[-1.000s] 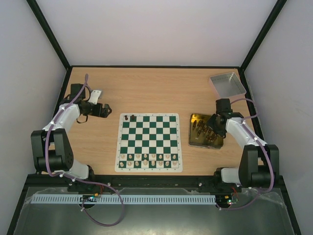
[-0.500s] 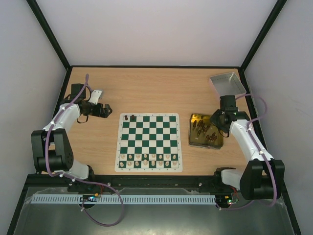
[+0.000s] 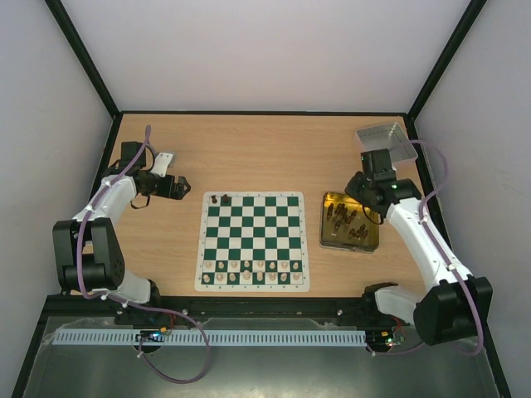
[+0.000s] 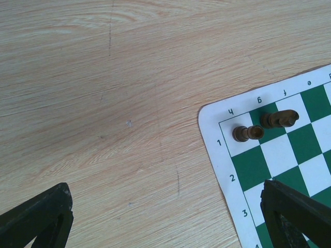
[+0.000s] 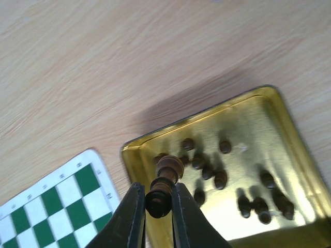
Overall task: Set up the chess pieces on the board
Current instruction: Pick up the chess piece from the storage box, then place the chess piece on the chessboard.
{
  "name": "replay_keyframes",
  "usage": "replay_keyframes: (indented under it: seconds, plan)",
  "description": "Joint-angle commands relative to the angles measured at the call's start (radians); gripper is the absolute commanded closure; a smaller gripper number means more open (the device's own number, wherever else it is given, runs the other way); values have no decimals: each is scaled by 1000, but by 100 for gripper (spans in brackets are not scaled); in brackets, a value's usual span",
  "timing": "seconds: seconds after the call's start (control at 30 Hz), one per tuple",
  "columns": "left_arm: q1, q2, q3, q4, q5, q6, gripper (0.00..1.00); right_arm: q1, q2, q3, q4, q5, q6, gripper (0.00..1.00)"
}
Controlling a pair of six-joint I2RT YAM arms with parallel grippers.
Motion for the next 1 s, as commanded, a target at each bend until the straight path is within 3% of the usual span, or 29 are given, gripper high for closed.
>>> replay_keyframes:
  seconds: [0.0,0.4,0.97]
  plan:
    - [-5,-3,4,-21,3,8,2,101,33,61,-31,28,14,91]
    - [-6,-3,0,-15,-3,10,2,435,324,249,46,66,62,91]
    - [-5,-10,-9,8,-40,-1,1,596,721,546,69,19,50,91]
